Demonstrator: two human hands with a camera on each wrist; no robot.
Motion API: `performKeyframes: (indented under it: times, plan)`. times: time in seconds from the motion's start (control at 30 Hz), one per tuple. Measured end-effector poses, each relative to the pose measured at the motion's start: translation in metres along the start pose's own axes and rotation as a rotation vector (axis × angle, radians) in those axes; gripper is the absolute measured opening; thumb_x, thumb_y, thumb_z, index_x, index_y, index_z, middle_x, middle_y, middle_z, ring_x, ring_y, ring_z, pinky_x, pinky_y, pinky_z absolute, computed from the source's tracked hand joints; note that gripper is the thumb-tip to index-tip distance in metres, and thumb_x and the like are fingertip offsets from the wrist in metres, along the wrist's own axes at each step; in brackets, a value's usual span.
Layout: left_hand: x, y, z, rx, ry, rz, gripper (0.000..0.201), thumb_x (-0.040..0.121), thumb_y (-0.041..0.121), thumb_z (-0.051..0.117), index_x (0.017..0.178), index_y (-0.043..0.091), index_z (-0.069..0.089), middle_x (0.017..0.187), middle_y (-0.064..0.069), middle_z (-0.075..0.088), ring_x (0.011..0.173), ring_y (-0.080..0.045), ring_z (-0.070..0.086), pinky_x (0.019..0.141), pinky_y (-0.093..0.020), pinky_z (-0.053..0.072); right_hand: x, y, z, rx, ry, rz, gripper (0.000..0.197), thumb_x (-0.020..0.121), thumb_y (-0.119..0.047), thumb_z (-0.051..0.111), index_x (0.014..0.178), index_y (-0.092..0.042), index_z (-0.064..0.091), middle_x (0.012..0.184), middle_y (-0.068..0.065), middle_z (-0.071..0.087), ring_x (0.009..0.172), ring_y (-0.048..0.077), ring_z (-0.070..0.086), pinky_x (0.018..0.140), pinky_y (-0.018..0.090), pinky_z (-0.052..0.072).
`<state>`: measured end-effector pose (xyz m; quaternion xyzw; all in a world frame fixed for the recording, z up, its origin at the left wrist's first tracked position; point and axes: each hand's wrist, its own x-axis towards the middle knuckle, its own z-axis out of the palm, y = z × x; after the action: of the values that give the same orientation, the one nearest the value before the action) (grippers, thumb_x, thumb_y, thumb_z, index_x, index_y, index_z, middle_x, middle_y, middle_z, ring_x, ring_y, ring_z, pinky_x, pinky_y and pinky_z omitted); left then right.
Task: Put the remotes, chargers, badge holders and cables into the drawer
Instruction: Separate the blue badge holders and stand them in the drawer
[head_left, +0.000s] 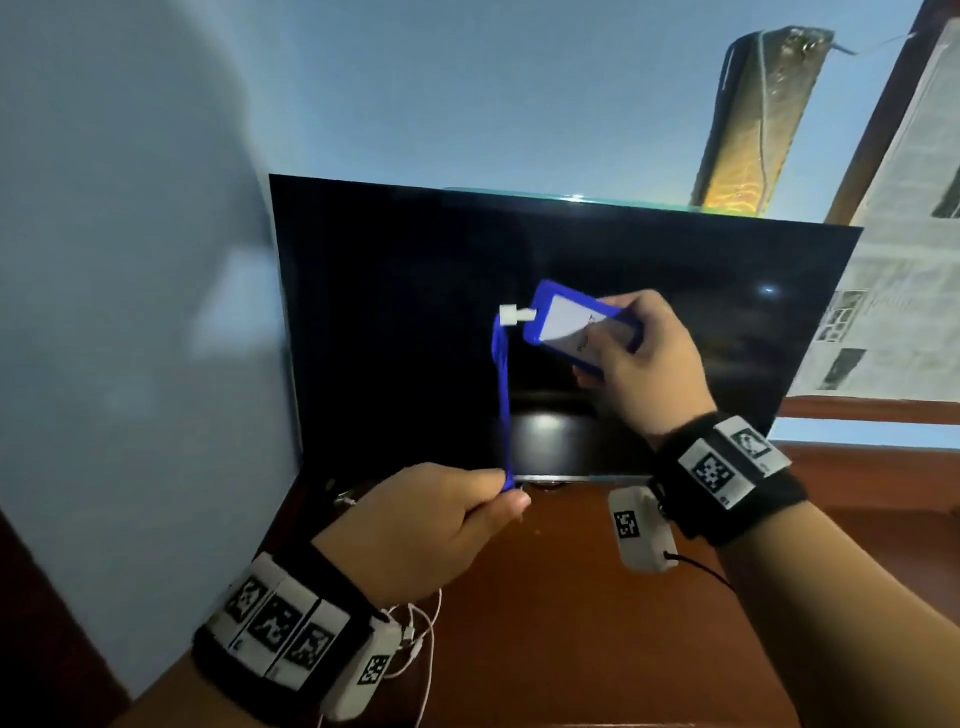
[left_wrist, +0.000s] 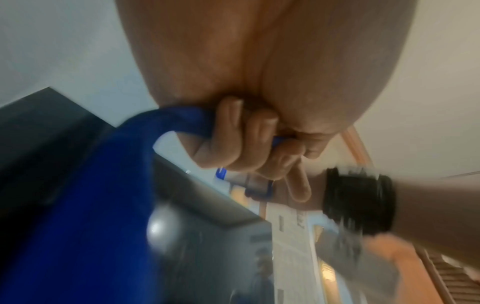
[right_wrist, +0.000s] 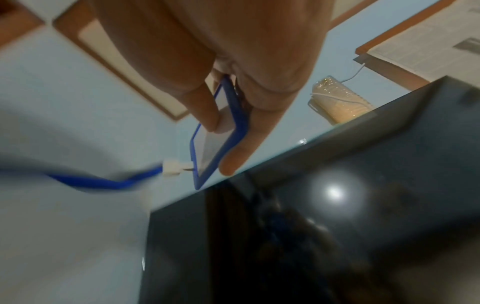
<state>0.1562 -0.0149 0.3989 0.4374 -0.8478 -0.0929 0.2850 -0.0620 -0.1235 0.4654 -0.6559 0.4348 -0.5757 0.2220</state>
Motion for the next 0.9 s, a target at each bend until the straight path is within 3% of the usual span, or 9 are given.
performKeyframes:
  times: [0.07,0.13,0.23,0.33,0.43,0.57,0.67,0.77,0.9]
  plan:
    - [-0.007,0.008,-0.009,0.048,0.028,0.070,0.050,0.107,0.056,0.039,0.087,0.020,0.067,0.070,0.004,0.058,0.068,-0.013,0.060,0.066,-0.033,0.048,-0.012,0.025,0.003,-0.182,-0.063,-0.020,0.019,0.094,-0.011,0.064,0.095,-0.029,0.062,0.086,-0.010,0.069,0.074,0.003,0.069,0.072,0.029,0.061]
    - [-0.010,0.016,-0.024,0.042,0.101,0.089,0.043,0.108,0.047,0.048,0.077,0.019,0.060,0.068,0.005,0.054,0.066,-0.015,0.057,0.063,-0.033,0.045,-0.030,0.047,0.008,-0.310,-0.203,-0.018,0.020,0.092,-0.014,0.068,0.094,-0.033,0.065,0.086,-0.016,0.069,0.079,-0.006,0.065,0.073,0.017,0.053]
    - [-0.004,0.020,-0.051,0.051,0.179,0.036,0.032,0.106,0.045,0.050,0.090,0.025,0.069,0.079,0.007,0.064,0.077,-0.014,0.064,0.070,-0.038,0.050,-0.066,0.063,0.017,-0.334,-0.500,0.016,0.020,0.093,-0.016,0.070,0.094,-0.036,0.068,0.086,-0.014,0.071,0.080,-0.002,0.066,0.072,0.020,0.052]
    - [0.006,0.008,-0.068,0.112,0.222,-0.037,0.026,0.103,0.048,0.053,0.101,0.031,0.072,0.090,0.010,0.069,0.087,-0.008,0.066,0.080,-0.040,0.053,-0.101,0.061,0.020,-0.265,-0.756,-0.079,0.017,0.096,-0.014,0.069,0.099,-0.031,0.071,0.090,-0.013,0.071,0.085,-0.002,0.068,0.075,0.016,0.053]
    - [0.012,-0.019,-0.066,0.103,0.238,-0.173,0.021,0.102,0.046,0.056,0.098,0.032,0.070,0.092,0.012,0.071,0.089,-0.004,0.066,0.084,-0.036,0.055,-0.124,0.052,0.020,0.004,-0.862,-0.001,0.013,0.095,-0.012,0.071,0.099,-0.024,0.073,0.092,-0.005,0.073,0.083,0.008,0.070,0.073,0.023,0.055]
    - [0.002,-0.066,-0.031,0.099,0.155,-0.380,0.025,0.098,0.050,0.059,0.088,0.029,0.067,0.082,0.006,0.069,0.080,-0.010,0.065,0.079,-0.039,0.055,-0.132,0.041,0.019,0.345,-0.591,0.036,0.013,0.088,0.003,0.072,0.095,-0.007,0.072,0.084,0.001,0.075,0.074,0.010,0.067,0.068,0.022,0.053]
    - [-0.024,-0.076,0.011,-0.014,-0.016,-0.453,0.032,0.096,0.055,0.059,0.083,0.029,0.073,0.068,0.008,0.066,0.061,-0.011,0.060,0.063,-0.035,0.051,-0.119,0.038,0.014,0.441,-0.335,0.061,0.013,0.084,0.001,0.076,0.091,-0.009,0.071,0.087,0.004,0.077,0.077,0.014,0.068,0.071,0.026,0.055]
    - [-0.053,-0.051,0.041,-0.178,-0.213,-0.466,0.032,0.103,0.050,0.055,0.088,0.030,0.076,0.054,0.012,0.052,0.046,-0.006,0.042,0.050,-0.028,0.036,-0.111,0.043,0.009,0.333,-0.215,0.073,0.011,0.087,-0.004,0.078,0.090,-0.012,0.071,0.082,0.014,0.076,0.074,0.019,0.069,0.069,0.032,0.057]
    - [-0.072,-0.009,0.047,-0.165,-0.253,-0.376,0.030,0.105,0.046,0.052,0.093,0.029,0.075,0.055,0.015,0.054,0.047,-0.002,0.045,0.052,-0.017,0.034,-0.123,0.066,0.017,0.033,-0.152,0.114,0.022,0.088,-0.009,0.078,0.084,-0.024,0.064,0.070,-0.004,0.069,0.060,-0.001,0.061,0.061,0.015,0.048]
